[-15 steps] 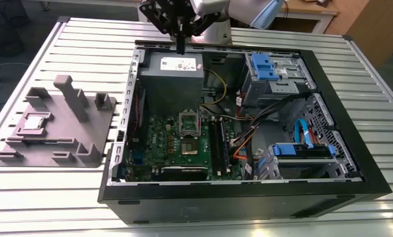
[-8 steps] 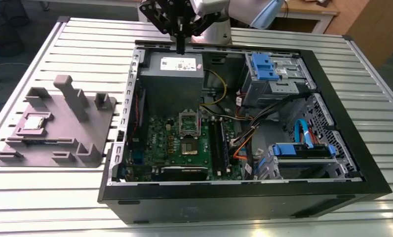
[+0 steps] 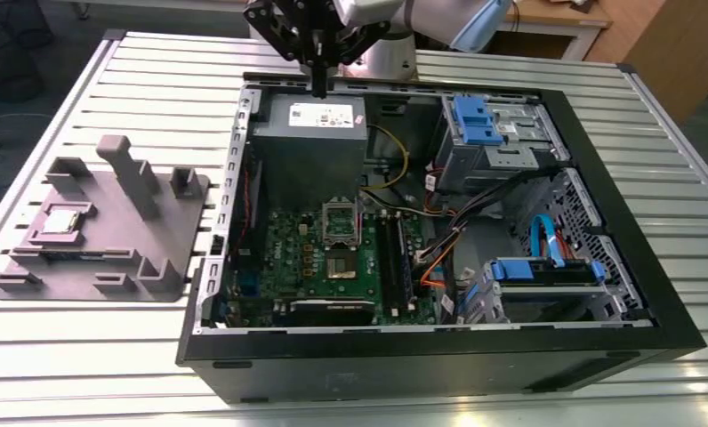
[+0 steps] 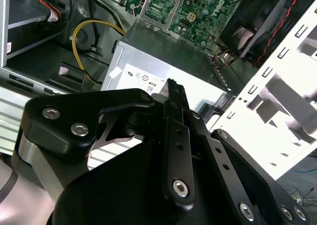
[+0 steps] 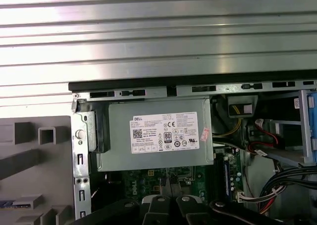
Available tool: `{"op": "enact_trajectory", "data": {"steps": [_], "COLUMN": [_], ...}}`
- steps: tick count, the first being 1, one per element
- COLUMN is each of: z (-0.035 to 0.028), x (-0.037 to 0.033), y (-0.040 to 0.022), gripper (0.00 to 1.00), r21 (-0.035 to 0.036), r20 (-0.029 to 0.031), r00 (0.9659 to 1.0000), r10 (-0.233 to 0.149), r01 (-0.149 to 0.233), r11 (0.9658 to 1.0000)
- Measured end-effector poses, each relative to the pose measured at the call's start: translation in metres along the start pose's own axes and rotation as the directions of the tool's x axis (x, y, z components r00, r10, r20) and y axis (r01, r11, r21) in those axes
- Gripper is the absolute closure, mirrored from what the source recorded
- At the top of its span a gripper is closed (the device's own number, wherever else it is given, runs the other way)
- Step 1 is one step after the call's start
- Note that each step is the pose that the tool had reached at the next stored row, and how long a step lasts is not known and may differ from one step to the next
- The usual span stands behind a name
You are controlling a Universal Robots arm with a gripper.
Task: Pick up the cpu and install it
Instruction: 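Reach for the cpu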
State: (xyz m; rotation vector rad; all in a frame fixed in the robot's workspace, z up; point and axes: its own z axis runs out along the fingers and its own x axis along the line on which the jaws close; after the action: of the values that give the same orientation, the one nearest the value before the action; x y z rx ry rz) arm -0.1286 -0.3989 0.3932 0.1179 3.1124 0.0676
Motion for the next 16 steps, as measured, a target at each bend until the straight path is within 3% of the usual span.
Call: {"op": "enact_trajectory", "data": {"steps": [16], "z": [-0.0003], "x": [0.0206], "y": [-0.0016], "gripper": [0.89], "r21": [-0.0001], "r20": [0.0016], "r00": [1.0000], "r10": [0.000], "r01": [0.000], "r11": [1.0000]}}
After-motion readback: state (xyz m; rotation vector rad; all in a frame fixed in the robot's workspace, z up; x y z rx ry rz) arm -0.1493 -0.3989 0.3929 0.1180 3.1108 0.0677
